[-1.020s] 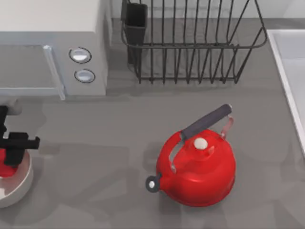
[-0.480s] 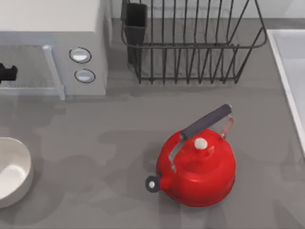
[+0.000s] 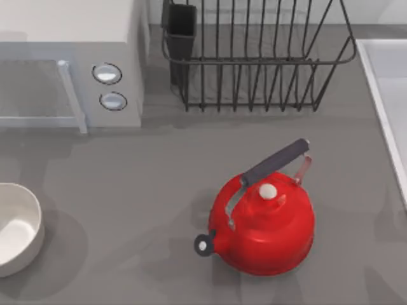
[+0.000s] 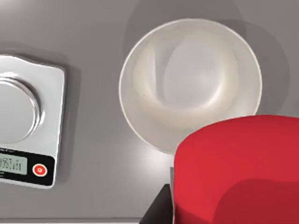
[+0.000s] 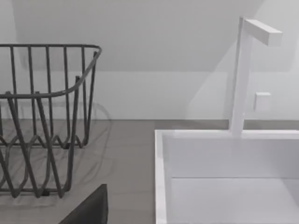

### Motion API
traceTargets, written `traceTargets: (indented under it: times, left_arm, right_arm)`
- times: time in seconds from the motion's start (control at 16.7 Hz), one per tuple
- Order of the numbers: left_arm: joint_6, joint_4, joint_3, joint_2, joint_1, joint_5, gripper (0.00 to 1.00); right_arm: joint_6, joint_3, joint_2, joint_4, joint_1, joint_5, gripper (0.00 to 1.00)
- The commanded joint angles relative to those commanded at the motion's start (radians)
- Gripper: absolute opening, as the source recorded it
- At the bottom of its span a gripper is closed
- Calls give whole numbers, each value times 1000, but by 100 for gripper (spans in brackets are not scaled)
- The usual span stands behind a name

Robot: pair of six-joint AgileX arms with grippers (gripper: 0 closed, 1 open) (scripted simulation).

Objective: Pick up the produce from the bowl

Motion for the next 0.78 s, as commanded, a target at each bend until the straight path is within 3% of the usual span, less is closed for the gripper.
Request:
traceTargets:
  times: [0.42, 0.6, 0.78]
  left_arm:
    - [-13, 7, -3, 11, -10, 0, 0]
    - [-111, 74, -42, 57, -107, 3, 0]
    - [-298, 181, -109, 117, -282, 9, 0]
  right_arm:
    - [0, 0, 0, 0, 0, 0, 100]
    - [0, 0, 0, 0, 0, 0, 100]
    - [0, 0, 0, 0, 0, 0, 100]
